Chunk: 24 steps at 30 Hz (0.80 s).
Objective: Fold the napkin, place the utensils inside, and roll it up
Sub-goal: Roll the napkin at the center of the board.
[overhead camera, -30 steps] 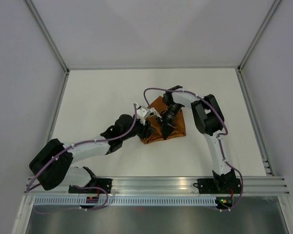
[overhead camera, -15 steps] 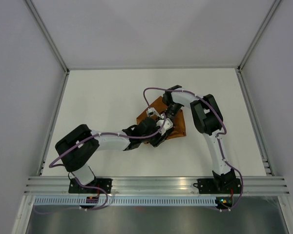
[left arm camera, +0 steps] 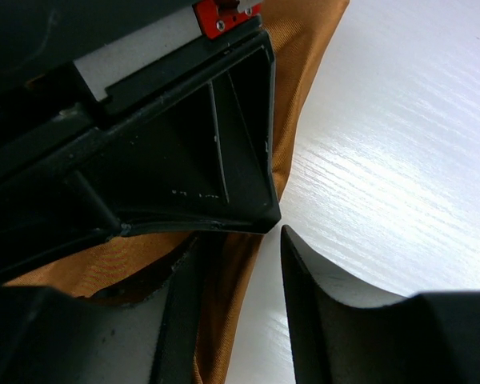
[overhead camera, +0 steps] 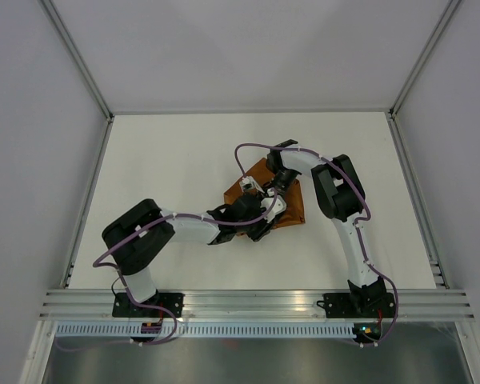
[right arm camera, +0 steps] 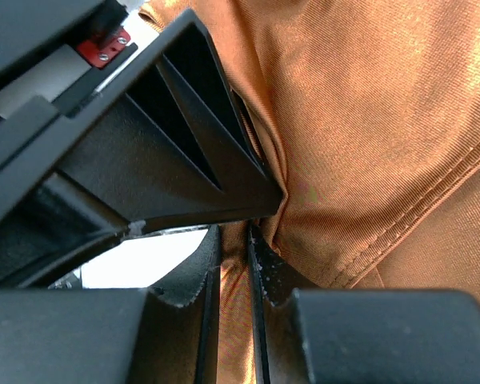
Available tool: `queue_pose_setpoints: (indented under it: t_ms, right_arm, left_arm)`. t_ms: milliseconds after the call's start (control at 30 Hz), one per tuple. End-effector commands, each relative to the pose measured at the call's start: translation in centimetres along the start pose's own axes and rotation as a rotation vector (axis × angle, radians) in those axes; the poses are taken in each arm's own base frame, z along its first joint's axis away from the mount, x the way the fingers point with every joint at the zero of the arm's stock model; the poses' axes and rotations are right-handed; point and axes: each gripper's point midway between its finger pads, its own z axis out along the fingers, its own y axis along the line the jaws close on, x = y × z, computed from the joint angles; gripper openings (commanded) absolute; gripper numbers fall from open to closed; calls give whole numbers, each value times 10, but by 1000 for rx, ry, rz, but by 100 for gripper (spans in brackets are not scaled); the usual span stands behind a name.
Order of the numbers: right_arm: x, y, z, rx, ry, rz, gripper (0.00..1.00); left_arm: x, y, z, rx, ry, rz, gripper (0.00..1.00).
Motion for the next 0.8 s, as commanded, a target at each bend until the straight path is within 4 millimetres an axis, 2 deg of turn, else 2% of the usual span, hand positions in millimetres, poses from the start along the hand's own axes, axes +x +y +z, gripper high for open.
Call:
queue_pose_setpoints:
  t_ms: [0,233,300,333,400,467,633,767]
  right_arm:
    - [17,-14,6,-3,57,-25,1]
    - [17,-14,6,1,55,-23,0]
    - [17,-14,5,8,52,-26,0]
    - [18,-14,4,11,49,-20,0]
    - [18,-14,3,21,45,-13,1]
    - [17,-14,0,44,36,-23,5]
    - [5,-11,-11,112,-1,-47,27]
    - [-6,-3,-26,140,-72,-62,35]
  left_arm:
    - [-12,-1,7,9,-21,39,46]
    - [0,-5,12,28,6,12,27]
    - [3,-8,14,44,14,2,17]
    - [4,-10,14,54,18,0,4]
    - [9,-11,16,61,28,-6,2]
    - [10,-15,16,79,32,-10,2]
    - [12,-18,15,131,25,-55,2]
    - [16,-19,12,203,26,-131,2]
